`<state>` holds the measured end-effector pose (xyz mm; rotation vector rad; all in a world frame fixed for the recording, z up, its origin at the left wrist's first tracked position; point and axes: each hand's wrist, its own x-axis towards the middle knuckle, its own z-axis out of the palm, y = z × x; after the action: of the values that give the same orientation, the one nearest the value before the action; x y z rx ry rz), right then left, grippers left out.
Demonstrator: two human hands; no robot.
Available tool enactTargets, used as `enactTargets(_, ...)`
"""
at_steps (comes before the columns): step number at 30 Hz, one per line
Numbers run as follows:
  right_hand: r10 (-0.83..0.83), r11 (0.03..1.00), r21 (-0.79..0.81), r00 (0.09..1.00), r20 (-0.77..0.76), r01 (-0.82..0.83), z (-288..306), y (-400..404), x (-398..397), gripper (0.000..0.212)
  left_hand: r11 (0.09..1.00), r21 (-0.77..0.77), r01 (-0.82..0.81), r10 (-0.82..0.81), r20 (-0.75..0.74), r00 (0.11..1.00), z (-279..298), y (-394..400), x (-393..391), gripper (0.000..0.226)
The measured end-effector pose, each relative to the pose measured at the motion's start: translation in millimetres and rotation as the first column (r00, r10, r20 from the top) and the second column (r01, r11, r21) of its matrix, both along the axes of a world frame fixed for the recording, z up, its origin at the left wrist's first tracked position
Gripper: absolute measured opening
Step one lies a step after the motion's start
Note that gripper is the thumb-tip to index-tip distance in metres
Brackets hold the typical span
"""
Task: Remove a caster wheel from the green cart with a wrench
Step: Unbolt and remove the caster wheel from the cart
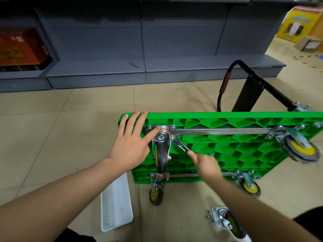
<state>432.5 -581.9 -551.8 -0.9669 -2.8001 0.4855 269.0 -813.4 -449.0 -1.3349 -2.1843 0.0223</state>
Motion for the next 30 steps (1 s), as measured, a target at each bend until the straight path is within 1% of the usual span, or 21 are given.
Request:
enactTargets(1,-0.066,0.991,-0.12,0.997,-0.041,0.061,-18.8,-16.2,7.4,0.061,1.0,0.002,0.002,-0.002,0.003,1.0,-0.7,-0.6,0.1,0.068)
enactTargets(3,-0.131,0.96,-0.258,0.989,-0.065,0.11,-49.2,-44.9,21.3,0.062,1.0,0.007,-0.002,0.002,0.006,1.0,-3.2,-1.4,0.5,0.066)
enactTargets(6,-0.115,0.953,-0.287,0.992,-0.057,0.094,-68.6,-58.7,33.6,0.06,1.0,0.009,0.007,-0.007,0.0,1.0,-3.3,-0.5,-0.5,0.067)
enactTargets(8,-0.141,0.954,-0.284,0.98,-0.14,0.097,-55.7,-54.5,30.3,0.059,1.0,0.007,0.005,-0.005,-0.005,1.0,-3.6,-0.8,-0.3,0.068)
enactTargets(11,-0.142,0.972,-0.219,0.958,-0.25,0.088,-30.6,-37.7,18.8,0.059,1.0,0.004,-0.005,0.005,-0.001,1.0,-2.9,1.0,-0.4,0.067)
enactTargets(14,-0.058,0.995,-0.098,0.959,-0.276,0.032,-15.7,-18.6,14.5,0.062,1.0,0.011,-0.022,0.022,0.009,1.0,-2.9,3.6,1.8,0.063)
enactTargets(16,0.013,1.0,0.015,0.954,-0.299,-0.009,-7.3,-5.2,14.9,0.066,1.0,0.009,-0.028,0.028,0.011,1.0,-2.1,4.2,3.2,0.062)
enactTargets(18,0.091,0.99,0.134,0.946,-0.311,-0.051,1.7,7.7,14.3,0.064,1.0,-0.001,-0.027,0.027,0.011,1.0,-1.7,3.3,3.1,0.063)
enactTargets(23,0.213,0.926,0.348,0.965,-0.154,-0.149,30.1,33.4,2.7,0.062,0.999,-0.015,-0.032,0.032,0.01,0.999,0.5,1.8,4.1,0.065)
enactTargets(27,0.313,0.83,0.499,0.948,-0.047,-0.249,57.4,44.0,-4.6,0.06,0.999,-0.012,-0.03,0.03,0.023,0.999,1.1,1.8,4.3,0.065)
enactTargets(28,0.329,0.806,0.521,0.944,0.003,-0.283,66.4,43.9,-5.9,0.06,0.999,-0.013,-0.031,0.032,0.025,0.999,1.2,1.7,4.2,0.065)
enactTargets(30,0.305,0.806,0.483,0.94,0.156,-0.341,82.1,43.5,-8.0,0.062,0.999,-0.015,-0.03,0.03,0.031,0.999,1.4,1.9,4.0,0.064)
